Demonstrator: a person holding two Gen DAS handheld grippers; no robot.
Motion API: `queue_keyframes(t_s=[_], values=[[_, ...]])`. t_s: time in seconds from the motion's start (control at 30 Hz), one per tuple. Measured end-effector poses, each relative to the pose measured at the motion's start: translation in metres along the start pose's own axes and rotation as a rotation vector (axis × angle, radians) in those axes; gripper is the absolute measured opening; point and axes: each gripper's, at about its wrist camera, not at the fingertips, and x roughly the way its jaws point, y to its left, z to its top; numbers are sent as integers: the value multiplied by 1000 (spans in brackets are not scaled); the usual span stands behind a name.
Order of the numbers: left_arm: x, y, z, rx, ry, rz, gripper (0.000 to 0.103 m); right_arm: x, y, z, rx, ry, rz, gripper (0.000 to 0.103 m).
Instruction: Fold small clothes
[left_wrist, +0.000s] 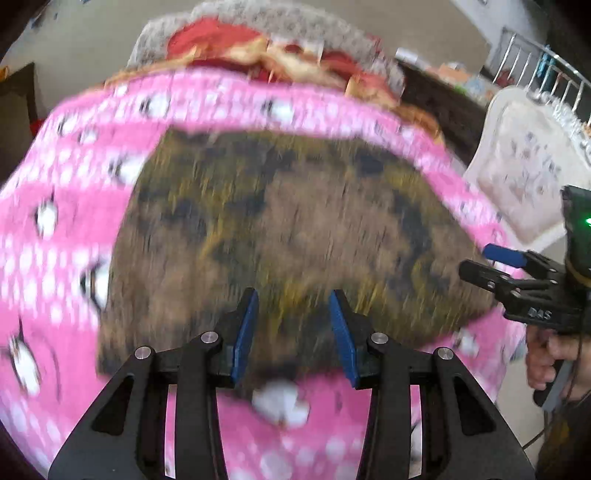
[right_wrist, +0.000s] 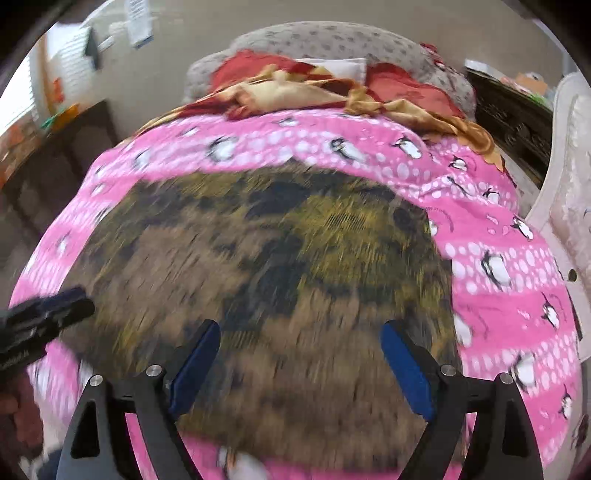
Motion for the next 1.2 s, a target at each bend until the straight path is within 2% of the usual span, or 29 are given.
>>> queue_keyframes(t_s=[0.03, 0.1, 0.13, 0.17, 0.27, 0.3, 0.37, 0.47, 0.57, 0.63, 0.73, 0.87, 0.93, 1.0, 1.07, 1.13, 1.2], values=[[6, 3, -4, -15, 30, 3, 39, 6, 1, -10, -9, 35, -11, 87], [7, 9, -14, -26, -11, -31, 39, 29, -5, -31, 24, 125, -18, 92], [7, 9, -14, -24, -14, -41, 39, 31, -10, -36, 56, 108, 0, 97], [6, 10, -14, -31, -11, -47, 39, 29, -14, -37, 76, 88, 19, 98], [-1, 15, -11, -89, -15, -69, 39, 25, -14, -25, 97, 136, -15, 93], [-7, 20, -11, -111, -30, -63, 39, 17, -12, -17, 115, 116, -16, 87], [-23, 27, -12, -139, -87, -41, 39, 5, -2, -3, 101, 58, 23, 86], [-35, 44, -13, -189, -141, -3, 39, -1, 32, 17, 12, -16, 69, 86], [-27, 69, -18, -277, -93, 43, 39, 13, 66, 26, -76, -51, 159, 86], [-24, 80, -23, -314, -99, -21, 39, 31, 82, 24, -134, -36, 186, 86], [-25, 77, -20, -292, -84, -14, 39, 76, 93, 21, -204, 81, 113, 89], [-32, 70, -16, -309, -72, 19, 39, 66, 89, 32, -196, 13, 116, 90], [-34, 55, -9, -267, -82, 20, 39, 63, 78, 38, -169, -45, 89, 90], [-27, 37, 0, -196, -90, 45, 39, 70, 60, 43, -107, -56, 67, 90], [-14, 33, 4, -195, -59, 86, 39, 83, 45, 39, -53, -35, 44, 90], [3, 34, 4, -202, 2, 110, 41, 85, 35, 32, -10, -61, 87, 91], [7, 25, 0, -138, -16, 159, 43, 82, 37, 32, -16, -70, 79, 92]])
